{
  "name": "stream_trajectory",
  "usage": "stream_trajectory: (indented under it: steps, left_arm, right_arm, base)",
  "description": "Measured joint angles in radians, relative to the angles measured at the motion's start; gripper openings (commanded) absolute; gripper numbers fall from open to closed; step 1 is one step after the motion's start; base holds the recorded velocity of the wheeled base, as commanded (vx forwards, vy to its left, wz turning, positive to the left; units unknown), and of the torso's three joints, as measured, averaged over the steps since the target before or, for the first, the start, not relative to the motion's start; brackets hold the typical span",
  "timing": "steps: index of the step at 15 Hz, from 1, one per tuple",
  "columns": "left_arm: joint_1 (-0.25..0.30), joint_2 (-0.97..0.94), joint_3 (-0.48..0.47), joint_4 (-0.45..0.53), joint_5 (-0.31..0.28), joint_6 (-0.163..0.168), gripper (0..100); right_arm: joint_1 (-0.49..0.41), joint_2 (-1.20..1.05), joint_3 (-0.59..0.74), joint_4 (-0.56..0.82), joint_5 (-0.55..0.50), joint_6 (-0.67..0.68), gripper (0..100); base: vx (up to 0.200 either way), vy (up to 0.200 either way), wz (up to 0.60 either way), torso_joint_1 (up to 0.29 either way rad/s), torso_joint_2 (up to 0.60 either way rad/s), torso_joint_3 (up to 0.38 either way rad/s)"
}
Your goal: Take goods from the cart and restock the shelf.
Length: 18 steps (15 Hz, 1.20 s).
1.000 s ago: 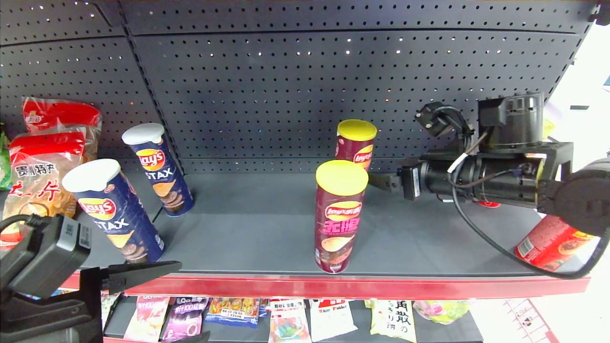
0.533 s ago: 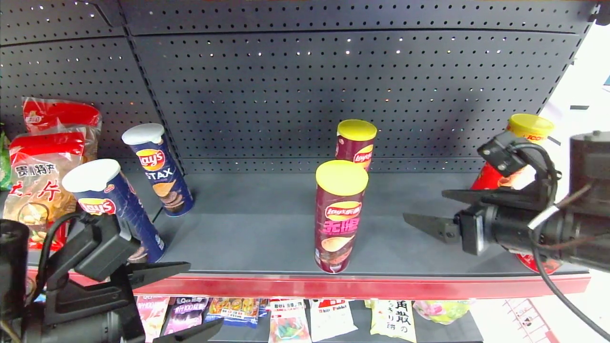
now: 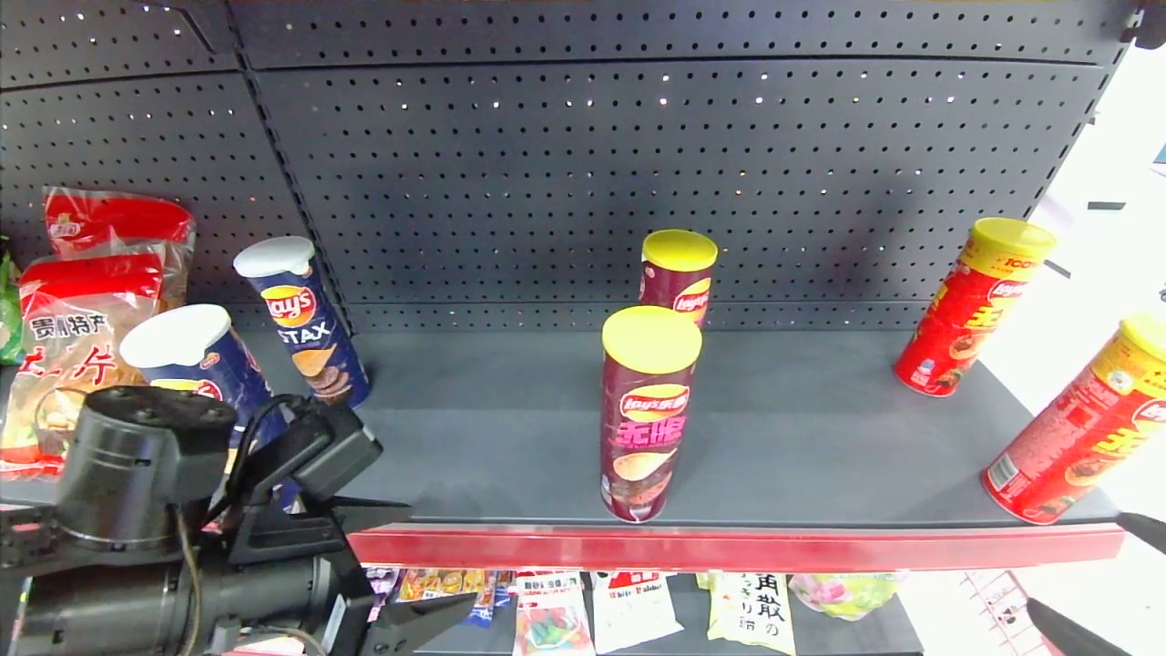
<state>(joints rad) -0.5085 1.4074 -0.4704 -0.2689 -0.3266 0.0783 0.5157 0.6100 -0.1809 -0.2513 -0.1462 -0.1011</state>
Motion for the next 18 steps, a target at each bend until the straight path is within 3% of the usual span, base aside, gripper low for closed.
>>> stream_trajectory:
  steps: [4,7,12,18]
  left_arm:
    - [-0.030,0.134,-0.114,-0.001,0.006,-0.001,100]
    - [-0.037,0.209,-0.182,-0.010,0.039,0.000,100]
    - [-0.069,0.330,-0.223,-0.142,0.126,-0.004,100]
    - [-0.094,0.412,-0.303,-0.145,0.141,-0.001,100]
  right_arm:
    - [-0.208,-0.294,0.091,0.216,-0.051,0.044,100]
    - [-0.300,-0.438,0.119,0.320,-0.055,0.070,100]
    - [-0.318,-0.508,0.124,0.321,-0.056,0.073,100]
    - [-0.318,-0.518,0.124,0.320,-0.056,0.073,100]
  base:
    - [0.000,0.000,0.00,0.000,0.00,0.000]
    - [0.000,0.000,0.00,0.000,0.00,0.000]
    - [0.000,0.000,0.00,0.000,0.00,0.000]
    - [0.000,0.000,0.00,0.000,0.00,0.000]
